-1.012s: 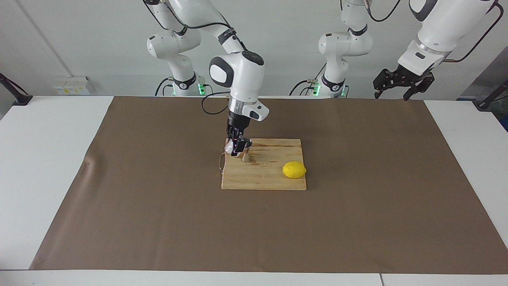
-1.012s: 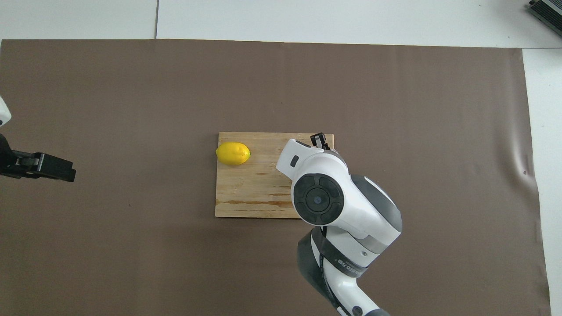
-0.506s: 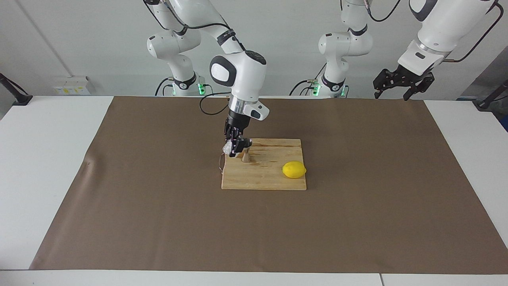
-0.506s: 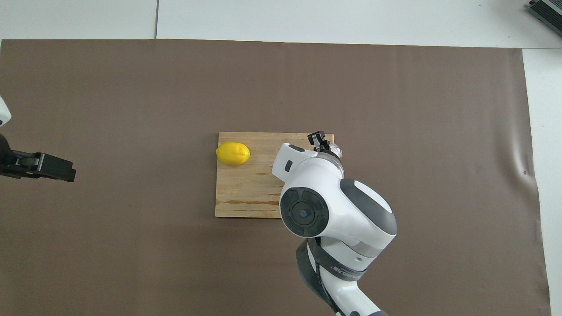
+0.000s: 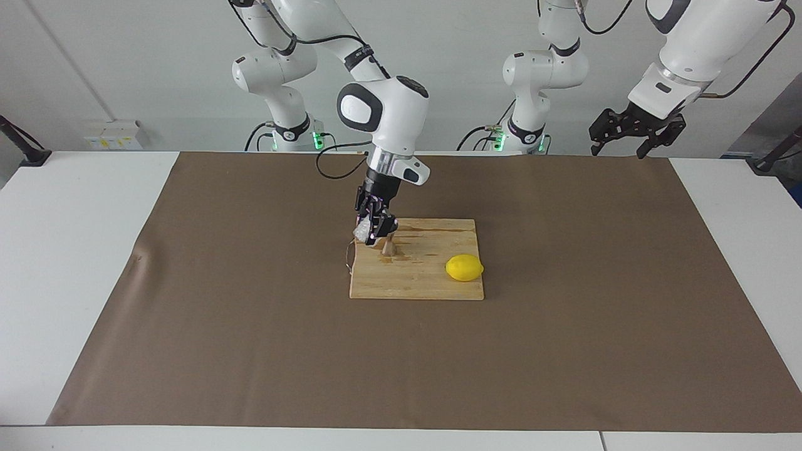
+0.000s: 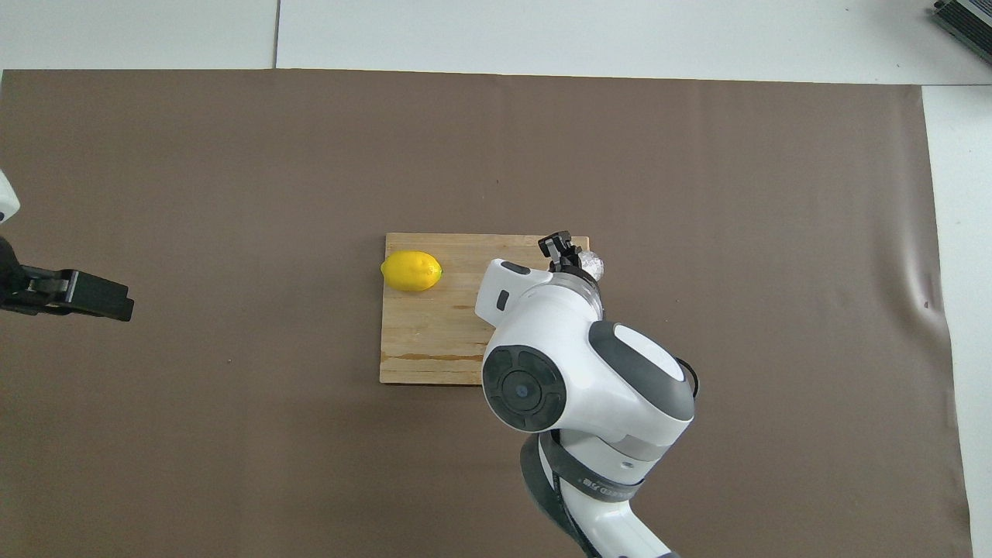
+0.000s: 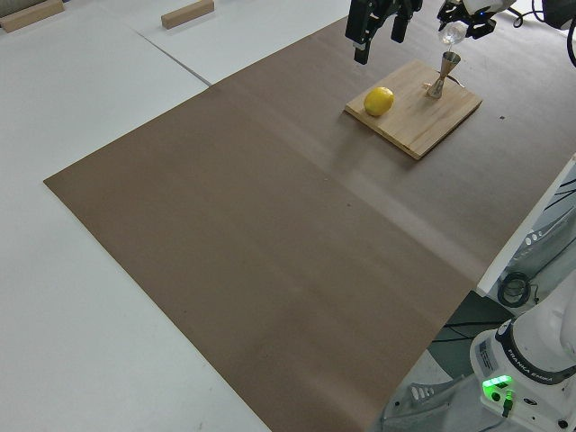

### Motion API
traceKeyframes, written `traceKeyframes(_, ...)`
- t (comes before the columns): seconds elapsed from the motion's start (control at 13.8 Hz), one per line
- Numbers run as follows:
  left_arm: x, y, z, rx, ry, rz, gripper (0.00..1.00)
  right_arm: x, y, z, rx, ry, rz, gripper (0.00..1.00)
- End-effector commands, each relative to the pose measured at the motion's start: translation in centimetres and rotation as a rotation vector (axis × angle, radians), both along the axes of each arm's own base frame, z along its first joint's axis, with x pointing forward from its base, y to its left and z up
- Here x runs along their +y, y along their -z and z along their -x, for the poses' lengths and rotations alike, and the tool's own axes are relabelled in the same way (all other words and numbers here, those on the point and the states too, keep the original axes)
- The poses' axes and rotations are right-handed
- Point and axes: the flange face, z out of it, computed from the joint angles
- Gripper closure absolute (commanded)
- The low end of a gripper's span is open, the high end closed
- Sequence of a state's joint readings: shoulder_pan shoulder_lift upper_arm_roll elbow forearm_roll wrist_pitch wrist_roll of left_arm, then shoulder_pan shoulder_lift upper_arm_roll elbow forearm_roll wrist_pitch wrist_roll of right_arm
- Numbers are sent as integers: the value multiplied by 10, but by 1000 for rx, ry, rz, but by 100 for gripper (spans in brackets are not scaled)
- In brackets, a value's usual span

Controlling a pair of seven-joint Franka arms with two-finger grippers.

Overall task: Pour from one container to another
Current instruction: 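Tilt the white cup with the right gripper to pour into the metal cup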

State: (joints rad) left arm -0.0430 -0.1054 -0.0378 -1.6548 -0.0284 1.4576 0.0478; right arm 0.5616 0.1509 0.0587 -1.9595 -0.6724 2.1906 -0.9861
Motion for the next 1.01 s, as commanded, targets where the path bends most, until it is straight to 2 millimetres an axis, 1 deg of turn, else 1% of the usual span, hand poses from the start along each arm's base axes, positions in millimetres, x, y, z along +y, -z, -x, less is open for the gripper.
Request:
traceKeyframes(0.0,4,-2,7,-12,-11,-7,0,0,-7,6,-27,-5,43,73)
traceKeyframes(0.14,4,-2,7,-12,-11,-7,0,3,-8,8,-36,-24,56,73)
traceKeyframes(0.36,4,-2,7,-12,-13,-7,0,2,-8,12,-39,-32,69,73)
traceKeyframes(0.43,4,-2,7,-12,-13,-7,0,9,-7,18,-38,-47,71,73)
traceKeyframes(0.51,4,-2,7,-13,-11,-8,0,9,-7,18,-39,-50,72,73)
traceKeyframes(0.94,4,-1,7,-11,-11,-7,0,5,-2,26,-46,-79,115,73)
